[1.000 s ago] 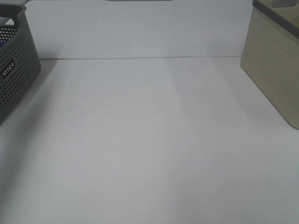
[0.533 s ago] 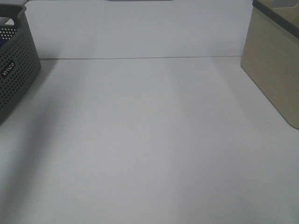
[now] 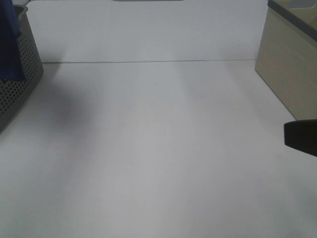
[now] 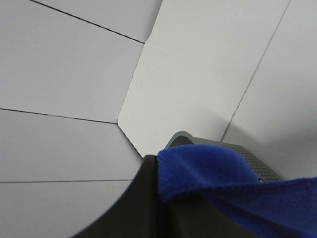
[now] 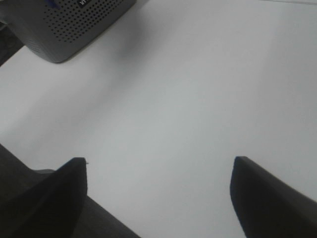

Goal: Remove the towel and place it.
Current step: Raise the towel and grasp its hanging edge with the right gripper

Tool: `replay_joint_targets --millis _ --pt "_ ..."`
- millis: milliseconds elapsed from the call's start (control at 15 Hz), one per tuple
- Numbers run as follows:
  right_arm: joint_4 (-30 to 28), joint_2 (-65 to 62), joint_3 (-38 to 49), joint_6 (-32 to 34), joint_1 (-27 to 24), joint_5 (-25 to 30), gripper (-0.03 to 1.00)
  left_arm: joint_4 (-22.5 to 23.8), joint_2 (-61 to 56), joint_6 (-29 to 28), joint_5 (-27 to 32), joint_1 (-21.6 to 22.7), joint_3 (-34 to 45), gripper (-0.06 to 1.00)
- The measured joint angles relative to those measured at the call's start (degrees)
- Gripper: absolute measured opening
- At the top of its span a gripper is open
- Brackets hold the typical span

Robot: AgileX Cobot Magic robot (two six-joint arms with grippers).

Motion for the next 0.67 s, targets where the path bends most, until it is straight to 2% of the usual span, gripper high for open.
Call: replay_joint_targets --millis 200,267,467,533,600,667 --pt "12.5 10.4 0.0 -14.8 0.0 -1.1 0.77 0.4 2.2 -0.5 -0.8 -4.8 0.0 0.00" --pt "15.0 12.1 0.0 -18.1 0.0 -1.2 0.77 0.5 2.5 -0.5 -1.1 -5.4 0.0 0.00" --pt "30.7 21.7 0.0 -37.5 0.0 -1.0 0.77 0.8 4.5 -2.6 -4.7 -9.9 -0.2 0.00" --pt "36.2 24.5 0.0 -43.5 0.0 0.1 0.77 0.9 5.2 -3.6 -6.6 -11.2 -0.5 0.00" --pt "43.8 28.9 0.0 -53.2 0.0 3.6 0.77 0.8 6.1 -4.9 -9.0 -13.1 -0.7 0.00" --pt "46.8 31.9 -0.1 -58.4 0.0 6.5 0.77 0.8 6.8 -5.0 -9.8 -14.3 -0.8 0.00"
